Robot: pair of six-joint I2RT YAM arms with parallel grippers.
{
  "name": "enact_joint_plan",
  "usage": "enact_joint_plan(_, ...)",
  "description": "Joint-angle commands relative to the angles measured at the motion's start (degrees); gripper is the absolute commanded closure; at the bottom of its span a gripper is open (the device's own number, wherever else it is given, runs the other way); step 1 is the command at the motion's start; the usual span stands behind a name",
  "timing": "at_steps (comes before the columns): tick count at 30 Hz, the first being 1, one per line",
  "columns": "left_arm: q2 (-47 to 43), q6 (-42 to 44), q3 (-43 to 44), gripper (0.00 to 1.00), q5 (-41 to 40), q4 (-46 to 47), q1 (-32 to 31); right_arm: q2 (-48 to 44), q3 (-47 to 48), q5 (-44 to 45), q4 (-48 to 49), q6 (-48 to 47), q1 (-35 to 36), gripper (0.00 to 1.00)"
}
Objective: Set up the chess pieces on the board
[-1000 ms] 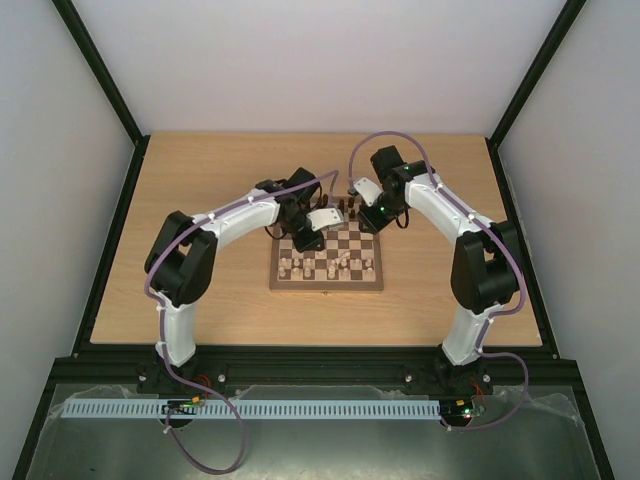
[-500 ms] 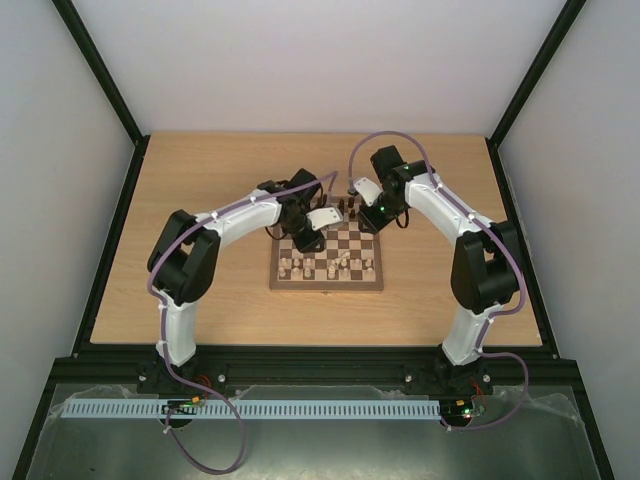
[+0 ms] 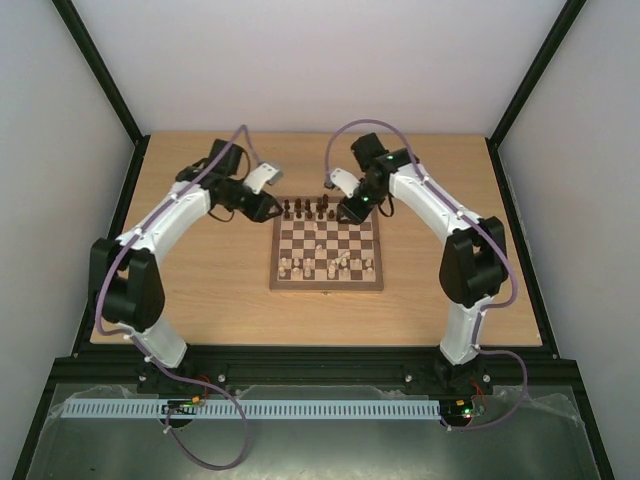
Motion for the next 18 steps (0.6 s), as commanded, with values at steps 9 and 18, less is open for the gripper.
enact_joint_plan(9,-8.27,-7.27,-12.5,0.56,4.65,5.12,6.48,7.45,3.93,0.82,-5.72,-13.61,11.18,0.63)
enact_joint_plan(18,-9.73,-9.18,-14.51,0.56,7.58,5.91,8.61,11.63,5.24,1.69,-6.26,-16.28,12.21,0.62)
